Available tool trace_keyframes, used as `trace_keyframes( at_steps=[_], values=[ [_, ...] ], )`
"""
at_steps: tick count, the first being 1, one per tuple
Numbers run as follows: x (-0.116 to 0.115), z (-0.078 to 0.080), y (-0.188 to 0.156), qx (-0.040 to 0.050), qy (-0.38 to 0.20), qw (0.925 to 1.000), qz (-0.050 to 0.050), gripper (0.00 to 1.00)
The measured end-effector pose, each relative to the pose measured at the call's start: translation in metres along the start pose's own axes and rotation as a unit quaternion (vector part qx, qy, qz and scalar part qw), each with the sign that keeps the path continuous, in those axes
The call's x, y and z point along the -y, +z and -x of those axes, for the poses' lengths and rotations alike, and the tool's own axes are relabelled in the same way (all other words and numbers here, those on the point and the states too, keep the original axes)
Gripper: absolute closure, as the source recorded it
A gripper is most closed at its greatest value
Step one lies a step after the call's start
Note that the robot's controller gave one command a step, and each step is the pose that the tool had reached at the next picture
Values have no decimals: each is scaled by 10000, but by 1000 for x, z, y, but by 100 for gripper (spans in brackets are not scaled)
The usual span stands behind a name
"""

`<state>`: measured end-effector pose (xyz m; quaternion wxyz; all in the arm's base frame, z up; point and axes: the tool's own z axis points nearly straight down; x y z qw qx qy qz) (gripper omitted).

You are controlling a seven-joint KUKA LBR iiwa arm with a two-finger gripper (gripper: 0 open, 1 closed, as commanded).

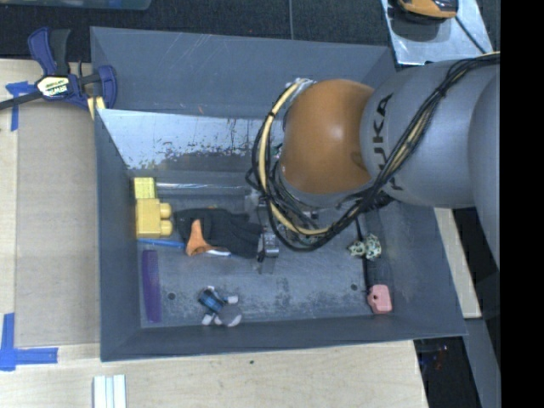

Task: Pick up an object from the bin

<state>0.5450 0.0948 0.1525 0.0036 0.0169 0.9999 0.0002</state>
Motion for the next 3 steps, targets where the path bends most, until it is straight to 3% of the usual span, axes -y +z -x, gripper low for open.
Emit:
trace_keyframes(
  at_steps=[1,2,3],
  values=[
    [20,37,-45,58,1,10000,-2,0],
    [9,26,-108,17,-78,10000,3,0],
    [26,42,-78,74,-132,9999,5,0]
  ],
)
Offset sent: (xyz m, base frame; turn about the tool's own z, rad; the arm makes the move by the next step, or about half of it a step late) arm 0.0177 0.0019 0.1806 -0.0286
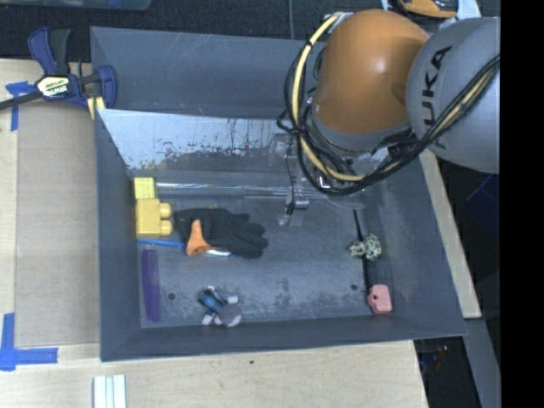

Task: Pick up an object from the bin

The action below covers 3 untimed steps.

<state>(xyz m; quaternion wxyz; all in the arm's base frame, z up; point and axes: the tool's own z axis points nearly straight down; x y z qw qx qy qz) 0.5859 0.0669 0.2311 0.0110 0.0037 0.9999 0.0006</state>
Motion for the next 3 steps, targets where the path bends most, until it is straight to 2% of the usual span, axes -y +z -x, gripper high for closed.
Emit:
trace_keyframes(
  at_steps=[1,2,3],
  values=[
    [1,36,62,13,94,10000,14,0],
    [2,36,121,47,-123,9999,8,0],
    [36,17,137,15,-5,10000,15,0]
  ],
)
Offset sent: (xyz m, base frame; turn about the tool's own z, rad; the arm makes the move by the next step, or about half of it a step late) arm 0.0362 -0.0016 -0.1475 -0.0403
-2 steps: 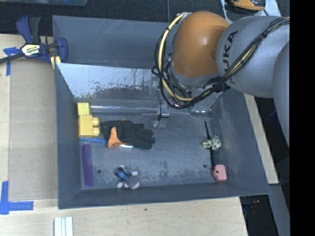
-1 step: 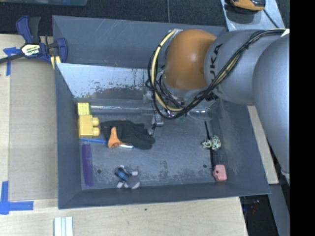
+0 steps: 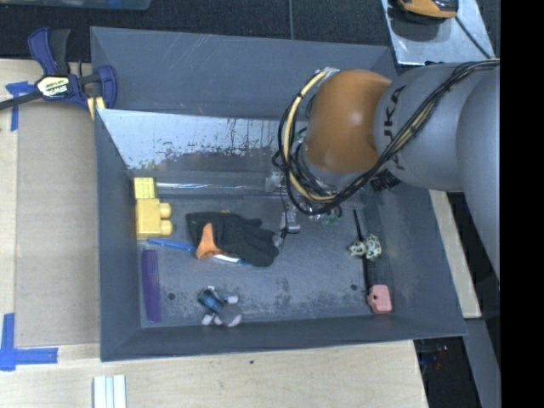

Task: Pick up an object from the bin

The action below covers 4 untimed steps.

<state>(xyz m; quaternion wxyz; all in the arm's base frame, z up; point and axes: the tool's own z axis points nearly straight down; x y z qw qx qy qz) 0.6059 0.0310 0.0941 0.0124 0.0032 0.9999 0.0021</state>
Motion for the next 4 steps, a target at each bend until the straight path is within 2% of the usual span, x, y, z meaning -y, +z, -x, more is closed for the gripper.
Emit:
trace_keyframes(
  at_steps=[1,2,3,4],
  values=[
    [-74,-57,22,36,396,9992,14,100],
    [-74,-57,21,36,397,9992,14,100],
    [-88,-67,-36,6,373,9993,1,100],
    [-63,-46,-112,1,388,9992,0,100]
  ],
)
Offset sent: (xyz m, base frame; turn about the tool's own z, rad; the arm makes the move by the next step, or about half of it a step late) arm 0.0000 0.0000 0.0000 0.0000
